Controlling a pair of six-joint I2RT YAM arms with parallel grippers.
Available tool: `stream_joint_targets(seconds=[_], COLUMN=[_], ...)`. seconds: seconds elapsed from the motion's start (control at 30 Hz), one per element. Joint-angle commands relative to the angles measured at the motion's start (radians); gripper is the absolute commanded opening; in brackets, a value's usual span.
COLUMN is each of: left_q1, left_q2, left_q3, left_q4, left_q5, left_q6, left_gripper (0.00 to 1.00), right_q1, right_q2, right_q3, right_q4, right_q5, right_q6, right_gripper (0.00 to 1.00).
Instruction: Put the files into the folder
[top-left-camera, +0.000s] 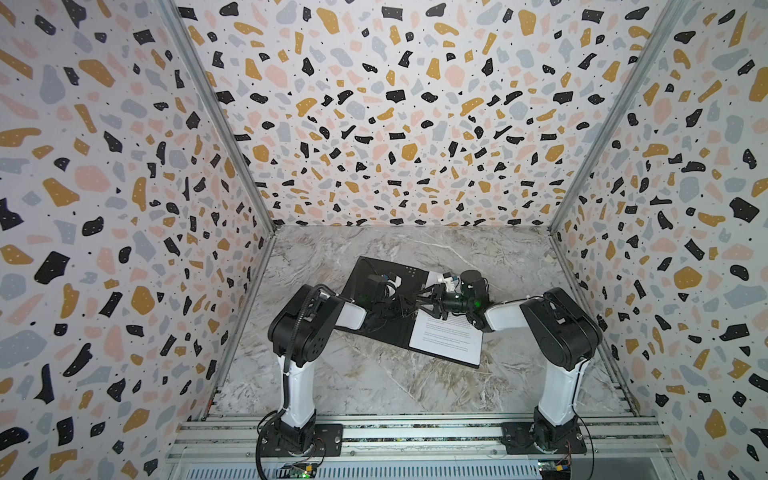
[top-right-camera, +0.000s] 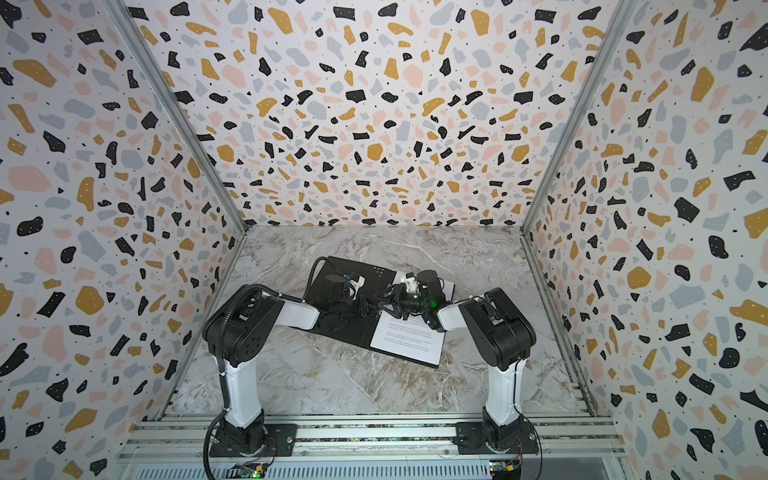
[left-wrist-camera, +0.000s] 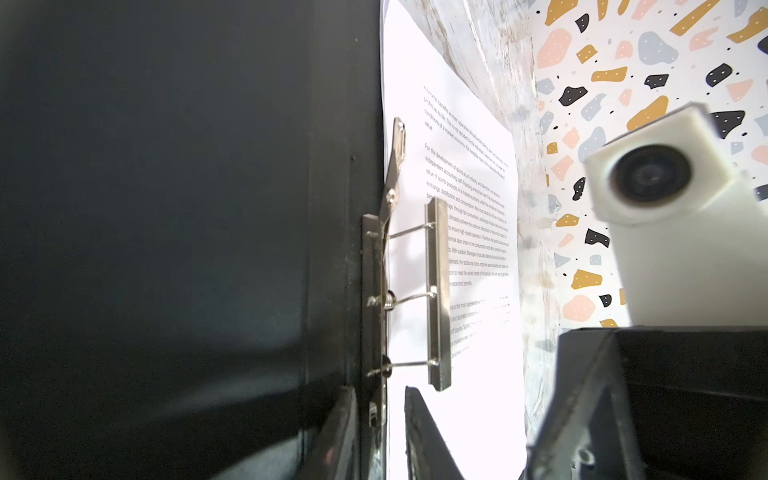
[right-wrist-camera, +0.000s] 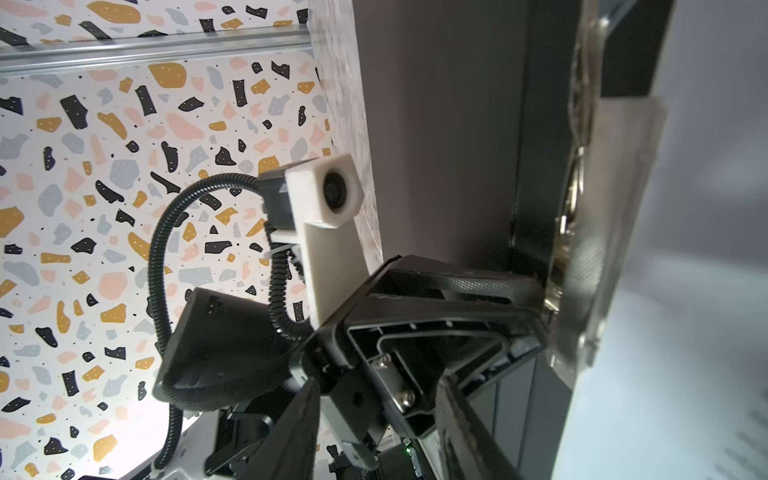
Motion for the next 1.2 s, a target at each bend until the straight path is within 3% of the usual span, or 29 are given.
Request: stream_joint_targets(seconds=[0.0, 0.2, 0.37, 0.47, 0.57, 0.77, 1.17], left_q1=[0.002, -0.003, -0.024, -0.04, -0.05, -0.057, -0.138], left_q2=[0.005, -0.032, -0.037, -0.031, -0.014, -0.014, -0.003], left_q3=[-0.062, -0.117, -0.121, -0.122, -0.123, -0.137, -0.153], left_q4=[-0.037, 0.038, 0.041, 0.048, 0.069, 0.088, 0.167], left_q5=[0.0, -0.005, -0.019, -0.032, -0.034, -0.06, -0.1], left_q6=[-0.043, -0.1, -0.11, -0.112, -0.125, -0.139, -0.213], left_gripper=[0.24, 0.24, 0.24, 0.24, 0.24, 0.24, 0.25], right_q1=[-0.033, -0.151, -0.316, -0.415, -0.495, -0.546, -0.556], right_q2=[-0.089, -0.256, -0.398, -0.429, -0.421, -0.383, -0.155], right_q3=[-0.029, -0.078, -0.106, -0.164, -0.222, -0.258, -0.14], right_q4=[-0.017, -0.31, -0.694, -0.758, -0.757, -0.747, -0.665], right_q5=[-0.009, 0.04, 0.185, 0.21, 0.187, 0.194, 0.073], right_q6=[-0.027, -0.248, -0.52, -0.602, -0.656, -0.738, -0.771], right_gripper=[0.47, 0.47, 0.54, 0.57, 0.57, 0.62, 0.63])
